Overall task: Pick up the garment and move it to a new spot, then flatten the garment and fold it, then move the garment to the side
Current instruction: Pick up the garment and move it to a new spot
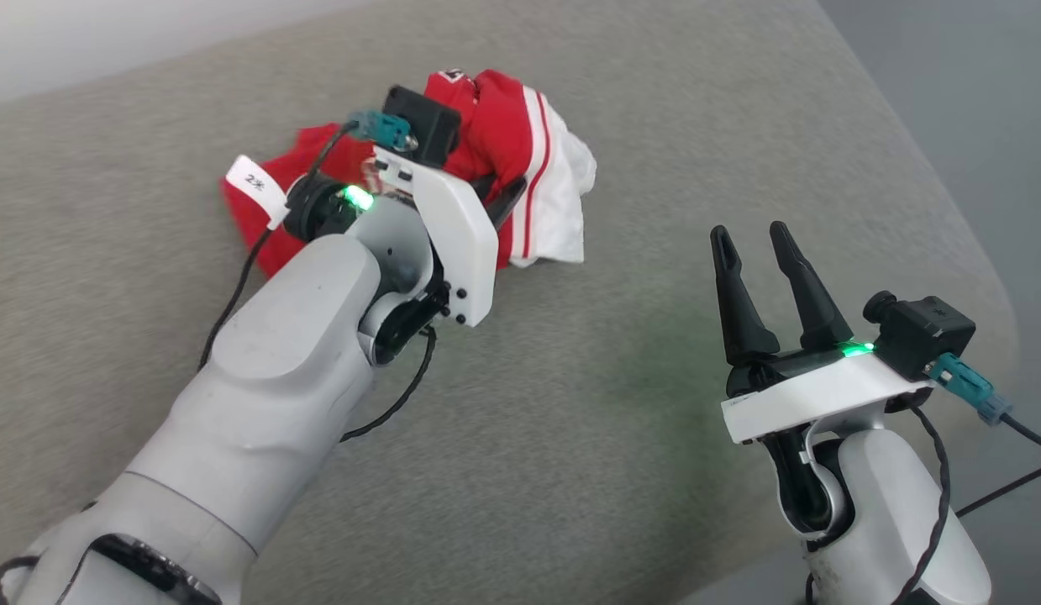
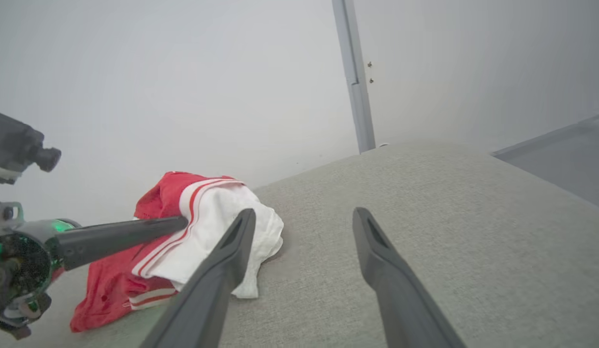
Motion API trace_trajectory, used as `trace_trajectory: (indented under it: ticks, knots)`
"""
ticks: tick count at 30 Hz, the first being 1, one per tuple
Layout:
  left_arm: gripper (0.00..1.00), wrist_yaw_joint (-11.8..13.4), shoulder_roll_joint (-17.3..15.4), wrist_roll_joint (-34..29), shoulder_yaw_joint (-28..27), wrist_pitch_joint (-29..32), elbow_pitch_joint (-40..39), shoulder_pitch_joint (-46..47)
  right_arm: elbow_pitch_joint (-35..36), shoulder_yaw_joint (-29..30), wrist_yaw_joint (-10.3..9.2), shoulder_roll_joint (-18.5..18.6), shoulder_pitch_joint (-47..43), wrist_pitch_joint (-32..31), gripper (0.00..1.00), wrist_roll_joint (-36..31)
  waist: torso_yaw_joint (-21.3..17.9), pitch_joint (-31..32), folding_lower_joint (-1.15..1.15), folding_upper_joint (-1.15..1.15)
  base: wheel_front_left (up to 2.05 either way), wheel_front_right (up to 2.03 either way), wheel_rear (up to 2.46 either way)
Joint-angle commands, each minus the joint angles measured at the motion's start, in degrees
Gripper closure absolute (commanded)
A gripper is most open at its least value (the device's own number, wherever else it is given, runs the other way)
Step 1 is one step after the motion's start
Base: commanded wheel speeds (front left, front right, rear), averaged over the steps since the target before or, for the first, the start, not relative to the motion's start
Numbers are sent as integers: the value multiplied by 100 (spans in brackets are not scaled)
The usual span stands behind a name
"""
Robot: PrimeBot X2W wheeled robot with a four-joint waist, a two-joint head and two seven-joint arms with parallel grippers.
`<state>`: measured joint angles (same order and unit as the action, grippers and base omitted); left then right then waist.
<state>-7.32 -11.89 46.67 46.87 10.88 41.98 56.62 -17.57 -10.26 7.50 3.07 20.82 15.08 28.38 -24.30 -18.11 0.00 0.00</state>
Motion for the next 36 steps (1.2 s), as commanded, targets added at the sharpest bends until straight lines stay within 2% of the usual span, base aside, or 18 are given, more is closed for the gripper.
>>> trace_trajectory:
  ticks: [1, 8, 15, 16, 17, 18, 24, 28, 32, 36]
  knots:
    - [100, -23, -41, 17, 109, -18, 103, 121, 10, -2, -2, -17, 31, 11, 0, 48, -297, -231, 0, 0, 0, 0, 0]
    - [100, -14, -479, 128, 1118, 519, 758, 118, 10, -110, -2, -21, -52, 11, 0, 272, -711, -368, 0, 0, 0, 0, 0]
    - [100, -6, -847, 298, 1927, 709, 1017, 40, -2, -145, -2, -17, -119, 11, 0, 351, -818, -334, 0, 0, 0, 0, 0]
    - [60, -6, -876, 304, 2028, 657, 1008, 76, -4, -116, -2, -17, -121, 11, 0, 332, -793, -320, 0, 0, 0, 0, 0]
    - [14, -7, -896, 334, 2091, 572, 985, 135, 4, -97, -2, -19, -117, 11, 0, 295, -755, -303, 0, 0, 0, 0, 0]
    - [0, -6, -899, 381, 2137, 477, 944, 217, 6, -67, -2, -21, -113, 11, 0, 252, -701, -288, 0, 0, 0, 0, 0]
    - [0, -7, -831, 766, 2097, -249, 584, 579, -33, 95, -2, -15, -135, 11, 0, -20, -281, -122, 0, 0, 0, 0, 0]
    - [0, -8, -805, 1036, 2036, -844, 355, 616, -63, 219, -2, -10, -173, 11, 0, -301, 166, 47, 0, 0, 0, 0, 0]
    - [0, -8, -848, 1436, 1921, -1342, 86, 321, -123, 322, -2, -10, -194, 11, 0, -604, 608, 240, 0, 0, 0, 0, 0]
    - [0, -8, -1000, 1645, 1791, -1943, 153, -64, -203, 443, -2, 37, -224, 11, 0, -912, 1041, 440, 0, 0, 0, 0, 0]
